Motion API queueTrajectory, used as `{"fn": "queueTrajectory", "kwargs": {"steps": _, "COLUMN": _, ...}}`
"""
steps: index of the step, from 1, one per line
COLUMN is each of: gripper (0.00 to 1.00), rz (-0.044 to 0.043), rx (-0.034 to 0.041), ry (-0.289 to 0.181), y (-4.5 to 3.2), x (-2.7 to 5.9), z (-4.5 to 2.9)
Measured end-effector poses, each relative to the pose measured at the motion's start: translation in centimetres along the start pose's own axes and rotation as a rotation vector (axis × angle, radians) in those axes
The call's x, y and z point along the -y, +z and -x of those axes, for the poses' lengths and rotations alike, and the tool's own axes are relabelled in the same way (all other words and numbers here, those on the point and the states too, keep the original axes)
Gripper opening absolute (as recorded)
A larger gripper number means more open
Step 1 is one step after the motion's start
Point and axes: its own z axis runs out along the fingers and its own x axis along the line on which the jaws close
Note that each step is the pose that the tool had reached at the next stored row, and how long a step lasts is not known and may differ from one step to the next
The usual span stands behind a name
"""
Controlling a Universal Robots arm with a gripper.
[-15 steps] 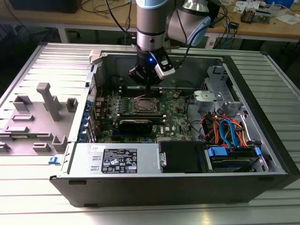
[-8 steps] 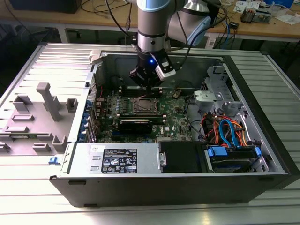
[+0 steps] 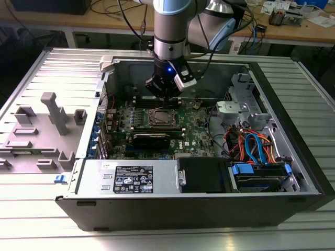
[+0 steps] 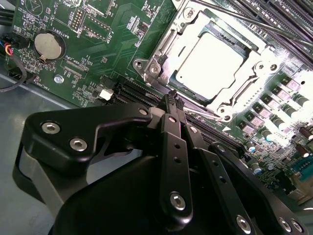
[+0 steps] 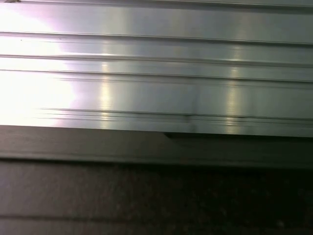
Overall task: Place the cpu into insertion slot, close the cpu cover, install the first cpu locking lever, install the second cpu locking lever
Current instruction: 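Install the first cpu locking lever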
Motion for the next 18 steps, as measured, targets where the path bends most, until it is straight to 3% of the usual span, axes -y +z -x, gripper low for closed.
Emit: {"fn": "queueTrajectory", "kwargs": {"steps": 18, "gripper": 0.11, "rz": 0.0000, "rx": 0.0000, "ry": 0.000, "y": 0.71, "x": -0.03, "z": 0.43}}
